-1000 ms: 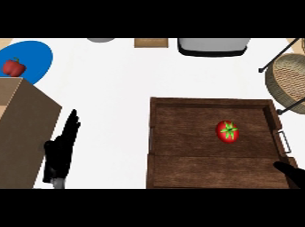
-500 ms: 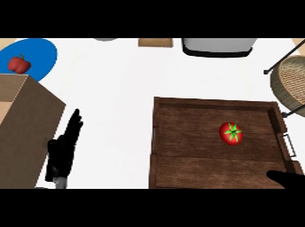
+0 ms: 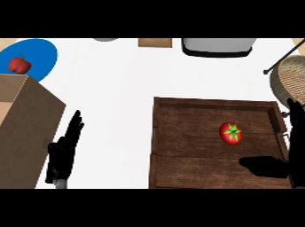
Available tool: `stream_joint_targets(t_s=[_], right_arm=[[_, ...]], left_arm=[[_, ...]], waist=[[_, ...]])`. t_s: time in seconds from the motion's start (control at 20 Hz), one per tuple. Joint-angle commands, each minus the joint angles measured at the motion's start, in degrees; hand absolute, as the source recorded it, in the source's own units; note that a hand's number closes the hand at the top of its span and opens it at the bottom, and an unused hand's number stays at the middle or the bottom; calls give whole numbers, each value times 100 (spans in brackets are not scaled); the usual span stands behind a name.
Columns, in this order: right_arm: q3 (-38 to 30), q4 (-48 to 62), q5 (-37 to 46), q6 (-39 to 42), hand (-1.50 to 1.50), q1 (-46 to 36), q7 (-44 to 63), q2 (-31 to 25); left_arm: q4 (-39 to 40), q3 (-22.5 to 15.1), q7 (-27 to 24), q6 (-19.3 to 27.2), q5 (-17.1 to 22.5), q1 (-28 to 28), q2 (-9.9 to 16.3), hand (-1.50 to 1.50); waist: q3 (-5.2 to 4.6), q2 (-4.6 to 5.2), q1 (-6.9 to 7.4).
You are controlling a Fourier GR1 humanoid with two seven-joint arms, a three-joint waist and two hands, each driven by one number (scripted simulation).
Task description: Pick the tomato from the tray and place it in the tiered basket
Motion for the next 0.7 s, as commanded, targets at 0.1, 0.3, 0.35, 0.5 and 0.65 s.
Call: stream_joint_targets(t_s=[0.1, 0.3, 0.35, 0.5, 0.65], right_arm=[[338, 413, 167, 1100, -150, -379, 1510, 474], [345, 950, 362, 1188, -150, -937, 1600, 1103], [25, 1256, 144, 1106, -150, -885, 1213, 1037], [173, 1190, 350, 1474, -150, -1311, 1598, 1469], [41, 1767, 429, 1316, -150, -1206, 1163, 1615]], left_arm=[[68, 54, 170, 97, -25, 57, -30, 0], [81, 74, 381, 61, -21, -54, -18, 0], [-54, 99, 354, -27, -5, 46, 96, 0], [223, 198, 185, -69, 68, -13, 5, 0], [-25, 22, 176, -102, 3, 329, -18, 0]], waist=[[-19, 8, -55], [-12, 10, -56], [-4, 11, -63], [-12, 4, -95], [-4, 6, -67]])
